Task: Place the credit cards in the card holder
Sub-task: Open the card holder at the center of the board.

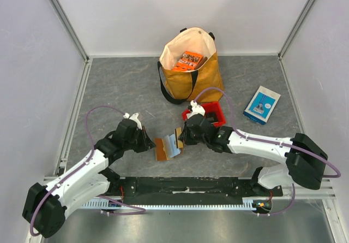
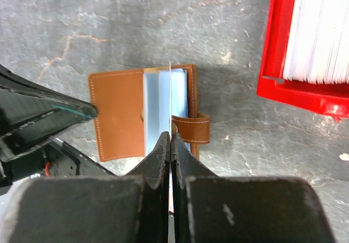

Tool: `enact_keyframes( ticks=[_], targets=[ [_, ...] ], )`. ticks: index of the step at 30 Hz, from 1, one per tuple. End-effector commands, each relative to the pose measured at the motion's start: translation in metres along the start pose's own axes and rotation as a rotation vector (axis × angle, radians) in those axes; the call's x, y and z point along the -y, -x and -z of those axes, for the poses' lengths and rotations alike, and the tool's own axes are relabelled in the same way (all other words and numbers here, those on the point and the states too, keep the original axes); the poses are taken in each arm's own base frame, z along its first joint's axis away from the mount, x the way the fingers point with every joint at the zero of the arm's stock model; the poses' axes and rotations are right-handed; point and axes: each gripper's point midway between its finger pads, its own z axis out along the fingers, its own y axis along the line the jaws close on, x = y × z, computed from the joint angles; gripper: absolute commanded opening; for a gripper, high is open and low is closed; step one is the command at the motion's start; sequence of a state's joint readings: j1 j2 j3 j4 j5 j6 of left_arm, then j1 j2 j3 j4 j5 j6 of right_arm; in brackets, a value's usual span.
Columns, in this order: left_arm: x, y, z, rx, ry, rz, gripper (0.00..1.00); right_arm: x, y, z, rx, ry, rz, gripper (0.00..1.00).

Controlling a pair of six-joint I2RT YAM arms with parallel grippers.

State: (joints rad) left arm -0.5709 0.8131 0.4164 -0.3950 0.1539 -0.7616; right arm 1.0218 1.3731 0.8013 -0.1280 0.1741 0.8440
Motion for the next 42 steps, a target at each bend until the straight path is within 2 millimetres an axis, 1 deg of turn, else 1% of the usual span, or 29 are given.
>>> enact_keyframes(
  ticks=[1,5,7,11,13,15,18,20,22,24,27,33,36,41,42],
  targets=[
    [0.025,0.010,0.004,-0.010,-0.094,-0.096,0.02,0.010,-0.009,0.002,-0.036,-0.016,0.036,0.00],
    [0.028,0.013,0.004,-0.017,-0.092,-0.122,0.02,0.018,-0.013,-0.001,-0.050,-0.053,0.050,0.00],
    [0.024,0.012,0.003,-0.033,-0.067,-0.129,0.02,0.022,-0.011,0.001,-0.038,-0.068,0.051,0.00],
    [0.014,0.010,0.001,-0.073,-0.007,-0.173,0.02,0.023,-0.006,0.005,-0.031,-0.078,0.072,0.00],
    [0.017,0.011,0.003,-0.083,-0.015,-0.189,0.02,0.026,-0.004,0.005,-0.034,-0.105,0.089,0.00],
    [0.026,0.013,0.007,-0.084,-0.048,-0.200,0.02,0.032,-0.003,0.007,-0.040,-0.143,0.109,0.00],
    [0.041,0.012,0.014,-0.115,-0.111,-0.209,0.02,0.023,0.005,0.010,-0.029,-0.117,0.123,0.00],
    [0.049,0.015,0.019,-0.121,-0.128,-0.205,0.02,0.011,0.012,0.014,-0.024,-0.084,0.127,0.00],
    [0.052,0.015,0.021,-0.134,-0.130,-0.201,0.02,0.000,0.016,0.014,-0.020,-0.059,0.126,0.00],
    [0.054,0.016,0.021,-0.137,-0.131,-0.199,0.02,-0.006,0.016,0.011,-0.033,-0.044,0.124,0.00],
    [0.056,0.017,0.021,-0.144,-0.129,-0.190,0.02,-0.010,0.009,0.004,-0.050,-0.053,0.118,0.00],
    [0.051,0.017,0.020,-0.133,-0.106,-0.165,0.02,-0.003,-0.010,-0.009,-0.048,-0.102,0.034,0.00],
    [0.050,0.016,0.020,-0.128,-0.100,-0.149,0.02,-0.007,-0.018,-0.014,-0.044,-0.092,0.005,0.00],
    [0.047,0.014,0.019,-0.126,-0.093,-0.135,0.02,-0.007,-0.030,-0.022,-0.050,-0.108,0.002,0.00],
    [0.046,0.014,0.019,-0.124,-0.093,-0.132,0.02,-0.003,-0.032,-0.025,-0.050,-0.123,0.008,0.00]
  ],
)
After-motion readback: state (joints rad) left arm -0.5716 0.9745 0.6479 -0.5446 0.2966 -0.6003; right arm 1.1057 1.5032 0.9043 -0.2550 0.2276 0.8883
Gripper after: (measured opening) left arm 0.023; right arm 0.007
